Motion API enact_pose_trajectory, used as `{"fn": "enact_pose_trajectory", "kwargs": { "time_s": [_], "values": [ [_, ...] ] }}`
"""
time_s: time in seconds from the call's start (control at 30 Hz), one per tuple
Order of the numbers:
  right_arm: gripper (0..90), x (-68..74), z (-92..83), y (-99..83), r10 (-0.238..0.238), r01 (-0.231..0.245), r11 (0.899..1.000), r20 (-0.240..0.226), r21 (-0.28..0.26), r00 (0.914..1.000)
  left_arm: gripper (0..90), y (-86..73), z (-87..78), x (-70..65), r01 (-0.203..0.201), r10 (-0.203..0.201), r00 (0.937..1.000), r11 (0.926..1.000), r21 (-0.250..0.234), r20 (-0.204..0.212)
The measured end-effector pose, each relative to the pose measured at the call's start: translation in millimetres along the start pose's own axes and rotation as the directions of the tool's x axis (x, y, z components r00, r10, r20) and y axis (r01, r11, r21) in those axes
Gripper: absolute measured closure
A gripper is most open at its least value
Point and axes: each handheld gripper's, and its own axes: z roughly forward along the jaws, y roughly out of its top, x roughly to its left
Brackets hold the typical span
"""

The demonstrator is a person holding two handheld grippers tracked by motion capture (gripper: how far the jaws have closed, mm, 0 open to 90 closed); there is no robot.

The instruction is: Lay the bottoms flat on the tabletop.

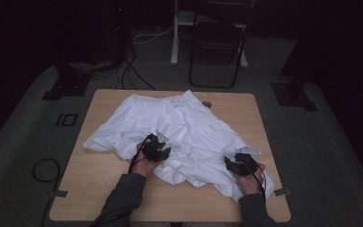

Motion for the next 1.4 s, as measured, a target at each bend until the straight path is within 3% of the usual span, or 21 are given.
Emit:
{"fn": "enact_pose_trajectory", "kwargs": {
  "time_s": [0.07, 0.23, 0.27, 0.3, 0.43, 0.5, 0.53, 0.73, 0.9, 1.0, 1.07, 1.23, 1.27, 1.4],
  "values": [
    [44.2, 0.0, 0.0, -0.1, -0.001, 0.001, 1.0, 0.0, -0.001, 1.0, 77.2, -2.2, -3.8, 1.2, -0.001, 0.001, 1.0, 1.0, -0.006, -0.005],
    [44.3, -0.4, -0.1, -0.6, -0.002, 0.002, 1.0, -0.001, -0.004, 1.0, 82.5, -23.5, -34.9, 10.4, 0.014, -0.014, 0.9996, 0.9994, -0.032, -0.026],
    [44.3, -0.4, -0.1, -0.6, -0.002, 0.002, 1.0, -0.001, -0.004, 1.0, 82.5, -23.5, -34.9, 10.4, 0.014, -0.014, 0.9996, 0.9994, -0.032, -0.026],
    [44.4, -0.4, -0.1, -0.6, -0.002, 0.002, 1.0, -0.001, -0.004, 1.0, 82.5, -36.1, -47.8, 17.4, 0.043, -0.045, 0.9981, 0.9979, -0.049, -0.041],
    [44.3, -0.7, 0.0, -0.5, -0.003, 0.003, 1.0, -0.003, -0.003, 1.0, 83.3, -66.8, -73.1, 33.6, 0.095, -0.099, 0.9924, 0.994, -0.053, -0.073],
    [44.3, -0.8, 0.0, -0.5, -0.003, 0.003, 1.0, -0.004, -0.003, 1.0, 83.4, -66.8, -73.1, 33.6, 0.095, -0.099, 0.9924, 0.994, -0.053, -0.073],
    [44.4, -0.9, 0.0, -0.5, -0.003, 0.003, 1.0, -0.004, -0.003, 1.0, 83.4, -87.9, -89.3, 42.7, 0.12, -0.124, 0.9878, 0.9915, -0.049, -0.094],
    [44.4, -0.9, 0.0, -0.6, -0.003, 0.003, 1.0, -0.005, -0.004, 1.0, 83.5, -109.5, -104.5, 48.3, 0.126, -0.129, 0.9818, 0.9916, -0.028, -0.139],
    [44.4, -0.9, 0.0, -0.9, -0.004, 0.003, 1.0, -0.005, -0.005, 1.0, 82.2, -124.2, -110.4, 58.2, 0.176, -0.178, 0.9739, 0.984, -0.025, -0.14],
    [44.4, -0.9, 0.0, -1.0, -0.003, 0.003, 1.0, -0.004, -0.006, 1.0, 65.3, -119.9, -118.6, 58.4, 0.183, -0.191, 0.9692, 0.9811, -0.061, -0.156],
    [44.4, -0.9, 0.0, -1.1, -0.003, 0.003, 1.0, -0.004, -0.007, 1.0, 57.8, -112.3, -126.2, 57.6, 0.169, -0.183, 0.9713, 0.9805, -0.1, -0.152],
    [44.4, -0.6, -0.1, -1.4, -0.001, 0.001, 1.0, -0.003, -0.009, 1.0, 51.4, -84.1, -134.6, 53.7, 0.142, -0.164, 0.9779, 0.9758, -0.166, -0.129],
    [44.4, -0.6, -0.1, -1.4, -0.001, 0.001, 1.0, -0.003, -0.009, 1.0, 50.6, -84.1, -134.6, 53.7, 0.142, -0.164, 0.9779, 0.9758, -0.166, -0.129],
    [44.4, -0.5, -0.1, -1.6, 0.0, 0.0, 1.0, -0.002, -0.011, 1.0, 48.1, -54.8, -128.0, 44.1, 0.103, -0.125, 0.987, 0.9753, -0.195, -0.102]
  ]
}}
